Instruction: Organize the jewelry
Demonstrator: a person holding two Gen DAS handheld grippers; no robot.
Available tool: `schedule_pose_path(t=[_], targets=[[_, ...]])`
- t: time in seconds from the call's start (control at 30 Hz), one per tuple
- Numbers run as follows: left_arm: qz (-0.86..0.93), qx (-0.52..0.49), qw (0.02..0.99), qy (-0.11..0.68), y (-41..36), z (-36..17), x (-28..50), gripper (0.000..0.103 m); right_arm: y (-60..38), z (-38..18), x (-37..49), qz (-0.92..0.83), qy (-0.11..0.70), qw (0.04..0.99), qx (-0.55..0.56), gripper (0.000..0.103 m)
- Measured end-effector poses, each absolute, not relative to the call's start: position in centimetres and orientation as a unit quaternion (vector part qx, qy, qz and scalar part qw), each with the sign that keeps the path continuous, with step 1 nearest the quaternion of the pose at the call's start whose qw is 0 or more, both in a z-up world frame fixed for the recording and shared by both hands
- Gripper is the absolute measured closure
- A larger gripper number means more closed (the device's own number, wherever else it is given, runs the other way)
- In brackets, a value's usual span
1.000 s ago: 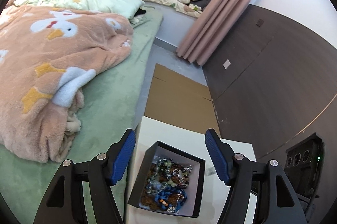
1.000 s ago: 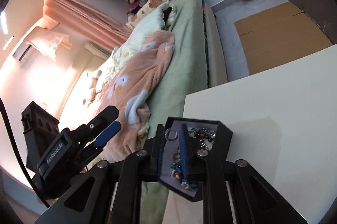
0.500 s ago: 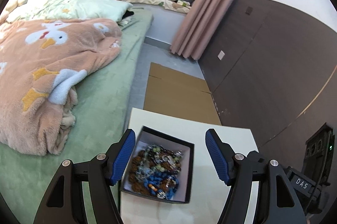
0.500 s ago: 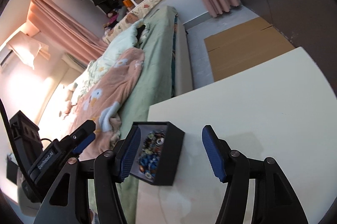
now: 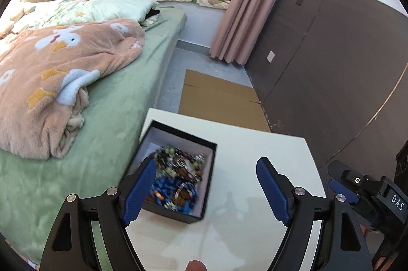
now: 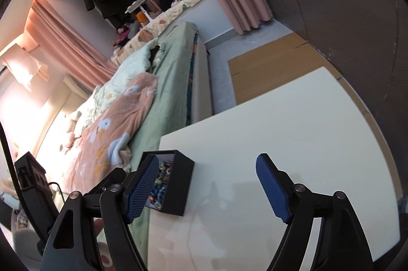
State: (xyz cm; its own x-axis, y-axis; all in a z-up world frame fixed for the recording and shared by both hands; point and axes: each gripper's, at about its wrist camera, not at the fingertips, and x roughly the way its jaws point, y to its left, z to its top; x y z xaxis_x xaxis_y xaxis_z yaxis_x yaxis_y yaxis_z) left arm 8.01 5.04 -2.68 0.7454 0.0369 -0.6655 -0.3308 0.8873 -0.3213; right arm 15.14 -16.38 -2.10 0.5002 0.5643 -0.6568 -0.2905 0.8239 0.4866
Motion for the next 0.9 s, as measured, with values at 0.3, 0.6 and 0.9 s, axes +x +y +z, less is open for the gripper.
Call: schedule_pose_path(t=[0.3,0.6,0.9], targets=[[0.117,-0.192,0.911,0.347,2.6,-3.3,7.1,0.009,-18.9,-2.1,14.3,0.222,0.444,0.857,0.137,0.01],[0.146,-0.171,0.912,0.344,1.5,-3.3,6.6,0.007,-19.3,-2.7,13.8,0.205,0.455,0.861,0.099,0.009],[0.156,-0.144,0.923,0.32,1.1,-1.9,5.5,0.001,-18.5,-2.2,12.5,0.194,0.441,0.875,0.053,0.009]])
